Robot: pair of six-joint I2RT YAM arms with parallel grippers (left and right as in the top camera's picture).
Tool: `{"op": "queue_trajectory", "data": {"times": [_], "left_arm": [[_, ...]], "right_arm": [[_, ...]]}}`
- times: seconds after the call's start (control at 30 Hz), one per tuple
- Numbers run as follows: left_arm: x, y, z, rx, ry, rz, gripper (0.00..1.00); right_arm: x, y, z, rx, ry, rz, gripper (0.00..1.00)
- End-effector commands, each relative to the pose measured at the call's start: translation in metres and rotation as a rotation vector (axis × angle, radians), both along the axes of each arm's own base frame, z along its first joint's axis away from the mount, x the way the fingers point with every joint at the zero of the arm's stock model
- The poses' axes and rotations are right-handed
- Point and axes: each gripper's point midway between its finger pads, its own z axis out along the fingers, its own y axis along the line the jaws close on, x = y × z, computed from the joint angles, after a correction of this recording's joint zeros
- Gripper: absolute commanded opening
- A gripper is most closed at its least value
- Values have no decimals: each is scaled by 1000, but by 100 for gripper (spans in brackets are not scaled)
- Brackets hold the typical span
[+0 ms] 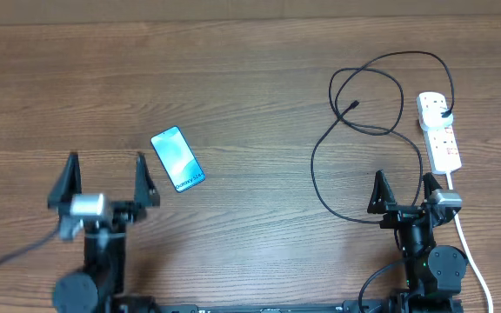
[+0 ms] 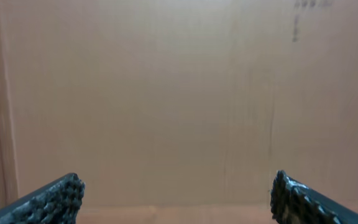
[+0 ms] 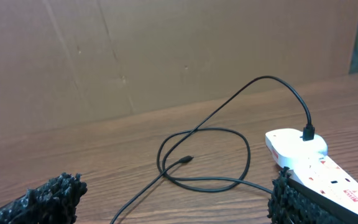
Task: Plug charger to phone and switch on socket
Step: 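Open the left gripper and move it over the phone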
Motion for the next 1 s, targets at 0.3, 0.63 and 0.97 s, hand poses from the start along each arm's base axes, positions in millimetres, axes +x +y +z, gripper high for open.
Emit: {"op": "queue_trajectory", "data": {"times": [0.3,0.63,0.97], "left_arm": [[90,-2,11,-32,634,-7,100],[105,-36,-53,-83,1051,-204,100],[97,-41,-131,-157,1380,-219,99]], "right_arm": [[0,2,-2,-4,-2,7,100],[0,2,-2,-4,-2,7,100],[0,2,-2,-4,-2,7,100]]}}
